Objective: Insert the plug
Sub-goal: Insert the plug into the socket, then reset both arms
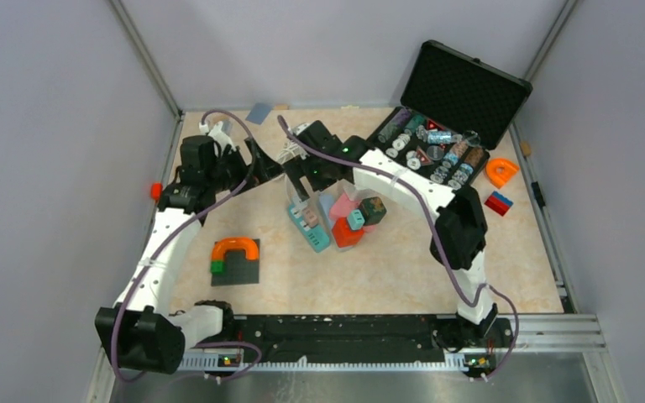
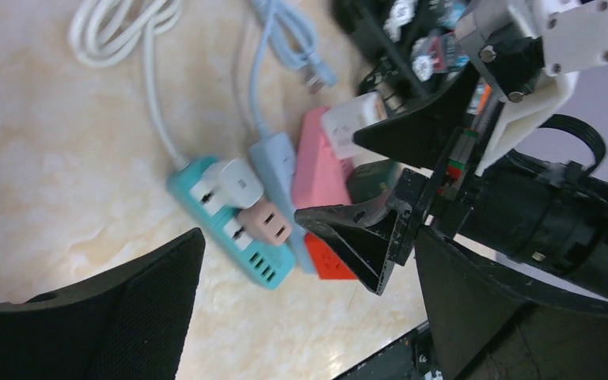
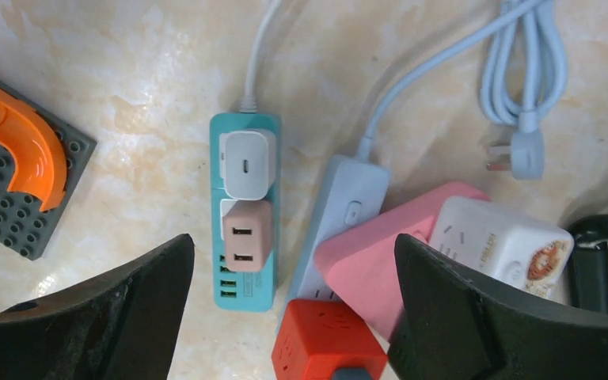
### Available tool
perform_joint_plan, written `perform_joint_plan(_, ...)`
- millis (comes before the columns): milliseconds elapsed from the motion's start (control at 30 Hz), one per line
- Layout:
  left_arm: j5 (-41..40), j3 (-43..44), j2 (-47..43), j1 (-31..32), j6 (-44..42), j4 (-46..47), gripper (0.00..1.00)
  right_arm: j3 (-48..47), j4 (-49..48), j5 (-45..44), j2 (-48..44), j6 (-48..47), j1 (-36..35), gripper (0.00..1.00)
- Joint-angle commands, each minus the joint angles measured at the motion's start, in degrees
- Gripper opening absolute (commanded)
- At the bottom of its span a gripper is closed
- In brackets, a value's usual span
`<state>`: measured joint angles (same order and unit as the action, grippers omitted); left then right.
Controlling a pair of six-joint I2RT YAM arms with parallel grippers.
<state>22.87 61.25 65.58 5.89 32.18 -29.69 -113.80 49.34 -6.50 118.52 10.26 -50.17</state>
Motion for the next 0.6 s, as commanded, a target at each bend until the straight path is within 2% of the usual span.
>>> perform_joint_plan(0, -7.04, -4.48, -1.39, -5.48, -3.25, 9.28, 0.99, 10.44, -9.34, 0.17, -18.15, 3.8, 8.75, 0.93)
perform_joint_plan(100, -10.11, -8.94, -4.53, -8.32, -4.99, 16.85, 0.99, 30.71, -27.03, -1.6, -30.26, 4.62, 15.7, 0.93)
perform_joint_plan(233, -14.93, -18.12, -9.76, -9.48, -9.65, 28.59, 0.99, 60.09, -52.99, -12.13, -46.1, 0.62, 22.34, 0.94)
perform_joint_plan(333, -18.53, -25.57, -12.79, -9.66, -14.1, 37.37, 0.99, 75.4, -67.38, -19.17, -55.01, -5.05, 25.62, 0.94)
perform_joint_plan(367, -19.29, -28.14, -13.31, -9.67, -15.66, 40.0, 0.99, 78.73, -68.91, -19.23, -57.51, -5.99, 27.39, 0.94)
perform_joint_plan(500, -23.83, -37.42, -13.94, -9.67, -20.8, 47.36, 0.99, 86.1, -61.68, -20.09, -63.3, -4.15, 34.79, 0.94)
perform_joint_plan(567, -25.93, -41.6, -13.09, -9.67, -22.85, 52.86, 0.99, 90.72, -62.43, -20.69, -65.27, -4.16, 36.84, 0.94)
